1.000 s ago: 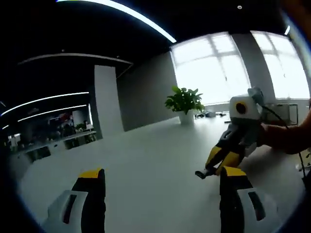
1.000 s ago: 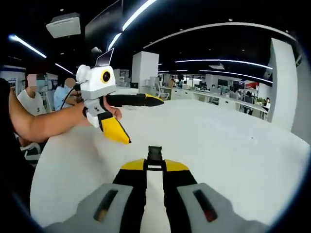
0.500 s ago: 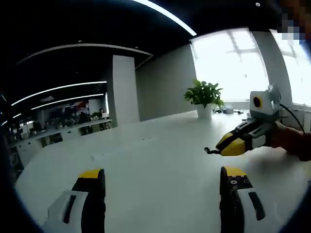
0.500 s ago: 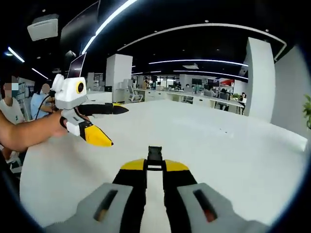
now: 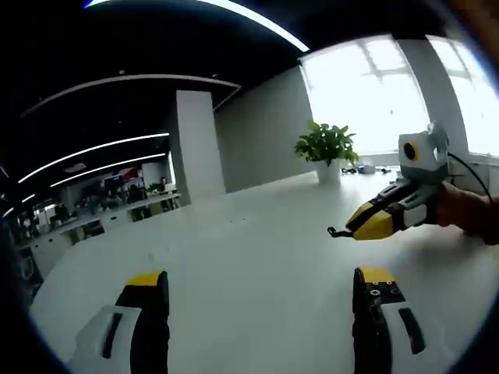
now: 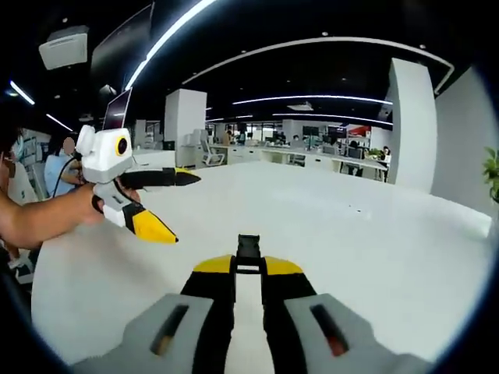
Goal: Snap the two parts of the plastic buckle together until the buckle closes and remains connected.
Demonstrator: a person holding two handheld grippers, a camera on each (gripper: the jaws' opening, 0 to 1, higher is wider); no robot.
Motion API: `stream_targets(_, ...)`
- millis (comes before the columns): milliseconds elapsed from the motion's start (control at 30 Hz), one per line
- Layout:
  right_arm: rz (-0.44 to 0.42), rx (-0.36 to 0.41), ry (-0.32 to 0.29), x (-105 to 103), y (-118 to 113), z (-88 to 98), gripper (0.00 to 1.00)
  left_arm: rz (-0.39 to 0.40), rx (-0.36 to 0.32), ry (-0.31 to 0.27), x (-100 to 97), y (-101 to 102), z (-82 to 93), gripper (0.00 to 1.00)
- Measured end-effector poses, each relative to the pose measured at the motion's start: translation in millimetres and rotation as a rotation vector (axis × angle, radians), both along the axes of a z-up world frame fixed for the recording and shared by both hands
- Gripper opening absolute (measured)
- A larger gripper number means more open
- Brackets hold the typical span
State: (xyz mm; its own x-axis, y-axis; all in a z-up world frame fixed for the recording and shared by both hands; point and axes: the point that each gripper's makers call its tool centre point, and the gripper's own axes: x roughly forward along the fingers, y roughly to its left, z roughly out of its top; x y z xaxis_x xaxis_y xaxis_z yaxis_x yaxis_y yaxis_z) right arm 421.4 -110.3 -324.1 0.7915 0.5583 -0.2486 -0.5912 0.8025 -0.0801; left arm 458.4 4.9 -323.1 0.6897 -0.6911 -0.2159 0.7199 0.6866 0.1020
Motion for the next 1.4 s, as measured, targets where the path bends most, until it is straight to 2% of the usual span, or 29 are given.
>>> stream_targets(133,0.003,-0.001,0.005,0,1,0.3,0.11,0.007,-0.017,0.011,1.6,3,1.9,1.0)
stream_targets(533,-0.024,-0.019,0.022,11,1,-3.3,0.11,0.026,-0.007,0.011,4.7,8,1.9,1.0)
stream_targets(667,-0.041,-0.023,0.031,16,-1,-5.0,0.11,0.037,-0.027,0.024,6.5,11,3.2,1.0)
stream_targets(833,-0.052,-0.018,0.042,21,2,-7.5,0.11,0.031,-0.004,0.058,6.0,10,-4.5,1.0)
stream_targets(1133,-0.088,-0.019,0.056,39,0,-11.8,0.11,0.031,-0.02,0.062,7.1,10,-2.6,1.0)
stream_targets(1400,-0.111,-0.014,0.056,57,-3,-9.9,0.11,0.007,-0.002,0.085,2.5,3,-10.3,1.0)
